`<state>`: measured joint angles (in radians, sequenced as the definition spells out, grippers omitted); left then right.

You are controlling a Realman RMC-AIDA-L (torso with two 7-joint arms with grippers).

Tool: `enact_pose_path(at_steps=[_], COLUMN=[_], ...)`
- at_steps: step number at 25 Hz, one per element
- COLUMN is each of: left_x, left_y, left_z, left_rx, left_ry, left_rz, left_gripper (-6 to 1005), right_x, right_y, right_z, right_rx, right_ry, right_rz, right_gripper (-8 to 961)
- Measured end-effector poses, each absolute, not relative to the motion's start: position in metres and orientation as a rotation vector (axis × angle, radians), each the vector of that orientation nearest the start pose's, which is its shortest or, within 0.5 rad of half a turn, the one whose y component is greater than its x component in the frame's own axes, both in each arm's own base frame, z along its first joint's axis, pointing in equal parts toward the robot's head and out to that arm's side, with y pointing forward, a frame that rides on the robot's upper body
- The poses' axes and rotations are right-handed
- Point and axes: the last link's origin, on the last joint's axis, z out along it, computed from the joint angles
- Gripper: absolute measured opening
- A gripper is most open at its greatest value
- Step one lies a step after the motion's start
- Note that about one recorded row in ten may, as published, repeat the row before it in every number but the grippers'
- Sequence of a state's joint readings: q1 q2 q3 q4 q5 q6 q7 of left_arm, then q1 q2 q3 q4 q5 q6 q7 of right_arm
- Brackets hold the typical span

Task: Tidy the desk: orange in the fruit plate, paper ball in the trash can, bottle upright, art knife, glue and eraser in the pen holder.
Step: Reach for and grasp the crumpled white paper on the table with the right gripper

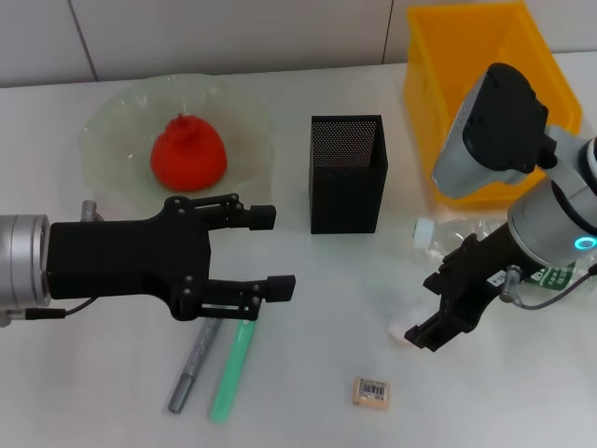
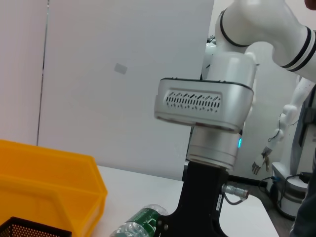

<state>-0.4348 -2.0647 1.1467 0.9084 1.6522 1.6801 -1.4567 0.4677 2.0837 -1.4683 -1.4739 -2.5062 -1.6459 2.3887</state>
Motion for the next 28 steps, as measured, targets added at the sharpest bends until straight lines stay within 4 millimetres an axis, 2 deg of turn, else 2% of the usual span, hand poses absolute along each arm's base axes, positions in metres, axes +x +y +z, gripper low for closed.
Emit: enact_pose_path(at_steps=[22,28], left_x=[-0.197,-0.198], left_y=[0.301,0.3], left_z=[-0.005,-0.005], left_rx=[-2.993,-2.991], left_ry=[-0.288,-0.278], left_rz=[-0.882,-0.883], left_gripper=[823,823], right_x=[0.194,0.196], right_y=[0.318,0.32], right_z=[-0.021,-0.027], right_rx=[-2.793,-2.797], right_ry=[0.808,0.839], right_rz=[-0.56,-0.583], right_gripper=[758,522])
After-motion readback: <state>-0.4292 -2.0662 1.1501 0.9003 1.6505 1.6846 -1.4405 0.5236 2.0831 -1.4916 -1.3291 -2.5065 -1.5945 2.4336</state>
